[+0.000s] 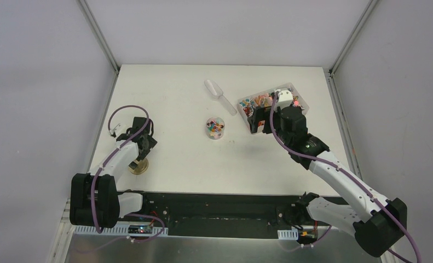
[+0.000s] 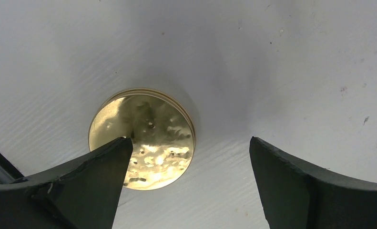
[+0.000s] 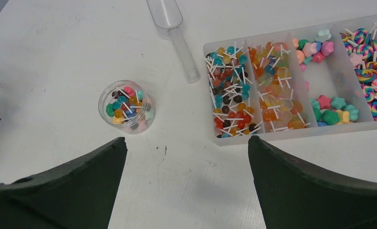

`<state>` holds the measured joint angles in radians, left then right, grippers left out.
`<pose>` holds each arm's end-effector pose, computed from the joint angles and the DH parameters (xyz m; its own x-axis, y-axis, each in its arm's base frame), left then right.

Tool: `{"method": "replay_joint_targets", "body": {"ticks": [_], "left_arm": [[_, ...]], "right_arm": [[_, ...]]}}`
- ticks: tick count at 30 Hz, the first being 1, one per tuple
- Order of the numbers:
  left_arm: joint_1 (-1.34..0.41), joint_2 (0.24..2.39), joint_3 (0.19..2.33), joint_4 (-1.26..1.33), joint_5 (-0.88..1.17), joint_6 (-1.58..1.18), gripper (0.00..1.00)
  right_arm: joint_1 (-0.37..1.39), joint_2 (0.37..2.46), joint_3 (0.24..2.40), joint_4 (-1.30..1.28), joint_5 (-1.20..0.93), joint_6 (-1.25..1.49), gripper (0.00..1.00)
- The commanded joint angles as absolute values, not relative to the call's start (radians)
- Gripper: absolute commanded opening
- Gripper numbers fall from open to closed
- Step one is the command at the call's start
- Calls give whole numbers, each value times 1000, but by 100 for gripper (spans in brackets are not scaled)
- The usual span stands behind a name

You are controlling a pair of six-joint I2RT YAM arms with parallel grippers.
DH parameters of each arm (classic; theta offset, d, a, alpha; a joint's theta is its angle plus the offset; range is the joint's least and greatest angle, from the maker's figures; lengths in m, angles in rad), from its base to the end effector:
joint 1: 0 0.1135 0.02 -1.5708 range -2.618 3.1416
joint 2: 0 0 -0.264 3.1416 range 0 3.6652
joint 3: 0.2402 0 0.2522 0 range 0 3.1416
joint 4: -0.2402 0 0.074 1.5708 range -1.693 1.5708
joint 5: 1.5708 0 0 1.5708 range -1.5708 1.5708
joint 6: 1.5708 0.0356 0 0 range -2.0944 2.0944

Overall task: Pack the candies
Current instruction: Pick up the bottle lid at the center of the board.

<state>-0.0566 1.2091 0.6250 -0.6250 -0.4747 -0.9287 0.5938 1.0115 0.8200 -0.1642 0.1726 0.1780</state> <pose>0.2020 0.0049 0.1766 -0.4702 -0.6868 -0.5543 -0.8144 0.5797 -0.0274 0.1974 0.1259 0.3116 -0.3580 -0.0312 -0.9332 -0.3600 0.9268 0.1071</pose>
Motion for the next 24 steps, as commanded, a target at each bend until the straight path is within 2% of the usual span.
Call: {"method": "replay_joint_targets", "body": {"ticks": [1, 7, 15, 24], "left_arm": [[-43, 1189, 650, -653, -525, -943, 99], [-44, 1174, 626, -659, -544, -952, 99], [-44, 1202, 580, -615, -469, -986, 99], [-44, 1209, 556, -525, -367, -920, 91]], "right_arm": [[593, 992, 834, -146, 185, 170, 100], [594, 995, 835, -143, 180, 168, 100], [594, 998, 835, -144, 181, 170, 100], [594, 993, 829, -145, 179, 179, 100]]}}
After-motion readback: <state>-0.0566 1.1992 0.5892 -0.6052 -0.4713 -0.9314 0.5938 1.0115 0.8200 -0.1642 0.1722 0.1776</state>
